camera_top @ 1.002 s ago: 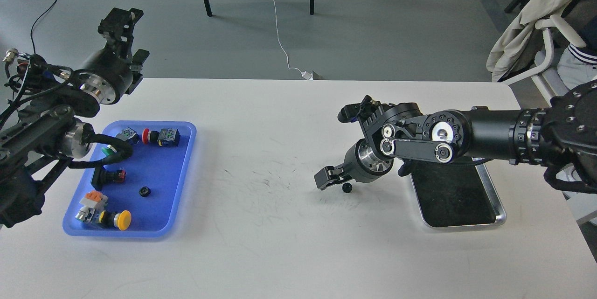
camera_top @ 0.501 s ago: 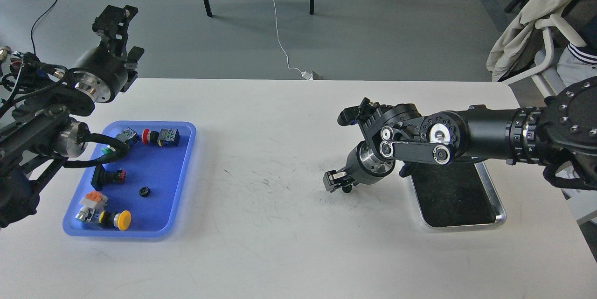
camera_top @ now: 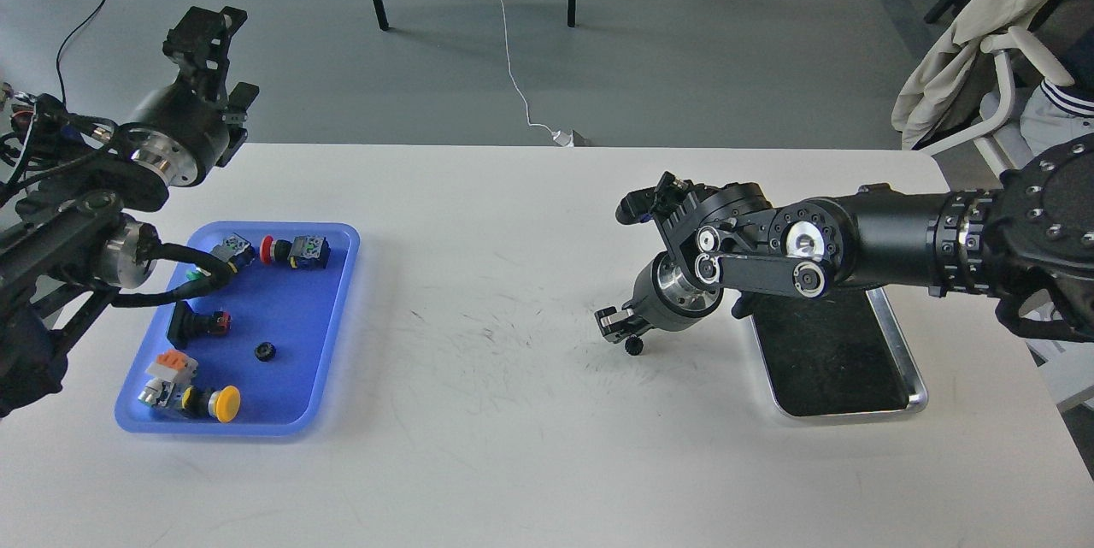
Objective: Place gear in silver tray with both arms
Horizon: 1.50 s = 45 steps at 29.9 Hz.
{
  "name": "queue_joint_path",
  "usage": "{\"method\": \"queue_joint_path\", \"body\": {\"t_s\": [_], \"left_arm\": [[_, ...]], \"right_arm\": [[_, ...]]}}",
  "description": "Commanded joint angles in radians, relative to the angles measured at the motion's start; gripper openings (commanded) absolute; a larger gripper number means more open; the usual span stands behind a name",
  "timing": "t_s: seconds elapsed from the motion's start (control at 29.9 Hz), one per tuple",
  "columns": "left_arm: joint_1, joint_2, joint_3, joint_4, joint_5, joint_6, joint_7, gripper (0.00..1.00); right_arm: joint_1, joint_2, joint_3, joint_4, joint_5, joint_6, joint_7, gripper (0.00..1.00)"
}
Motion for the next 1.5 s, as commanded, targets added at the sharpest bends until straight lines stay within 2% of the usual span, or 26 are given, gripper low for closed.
{"method": "queue_joint_path", "body": {"t_s": [0.0, 0.2, 0.27, 0.33, 0.63, 0.67, 0.7, 0.77, 0.8, 0.84, 0.97, 1.27, 1.37, 1.47], "left_arm": [[0.0, 0.002, 0.0, 0.0, 0.0, 0.0, -0.006, 0.98], [0.0, 0.006, 0.0, 0.0, 0.0, 0.0, -0.009, 0.98], [0.0, 0.006, 0.0, 0.0, 0.0, 0.0, -0.011, 0.98], [0.0, 0.006, 0.0, 0.002, 0.0, 0.0, -0.009, 0.98], [0.0, 0.008, 0.0, 0.002, -0.002, 0.0, -0.009, 0.98], [0.0, 0.008, 0.0, 0.002, -0.002, 0.0, -0.011, 0.98], [0.0, 0.008, 0.0, 0.002, 0.0, 0.0, -0.009, 0.98], [0.0, 0.008, 0.0, 0.002, -0.002, 0.0, -0.009, 0.98], [0.0, 0.008, 0.0, 0.002, 0.0, 0.0, -0.009, 0.98], [0.0, 0.006, 0.0, 0.002, 0.0, 0.0, -0.009, 0.98], [0.0, 0.008, 0.0, 0.002, 0.0, 0.0, -0.009, 0.98], [0.0, 0.006, -0.001, 0.002, 0.0, 0.0, -0.009, 0.98], [0.0, 0.006, 0.0, 0.002, 0.0, 0.0, -0.009, 0.98], [0.0, 0.006, -0.001, 0.002, 0.0, 0.0, -0.009, 0.98]], "right_arm": [[-0.001, 0.001, 0.0, 0.0, -0.001, 0.0, 0.0, 0.26], [-0.003, 0.0, -0.005, 0.001, -0.001, 0.0, 0.002, 0.23], [-0.003, 0.001, -0.011, 0.001, -0.001, 0.0, 0.002, 0.15], [-0.001, 0.001, -0.011, 0.001, -0.001, 0.0, 0.004, 0.01], [0.012, -0.01, -0.011, 0.003, 0.001, 0.0, 0.008, 0.03], [0.016, -0.013, -0.006, 0.001, 0.001, 0.0, 0.007, 0.1], [0.02, -0.02, 0.0, 0.001, 0.002, 0.0, 0.005, 0.31], [0.031, -0.046, 0.018, 0.004, 0.016, 0.0, 0.005, 0.99], [0.043, -0.065, 0.035, 0.012, 0.019, 0.0, 0.005, 0.97], [0.061, -0.088, 0.058, 0.018, 0.018, 0.0, 0.004, 1.0], [0.137, -0.207, 0.113, 0.053, 0.019, 0.0, 0.004, 1.0], [0.243, -0.555, 0.226, 0.213, 0.01, 0.0, -0.009, 1.0], [0.249, -0.6, 0.226, 0.302, 0.006, 0.0, -0.016, 1.0], [0.235, -0.577, 0.226, 0.365, 0.003, 0.0, -0.044, 1.0]]}}
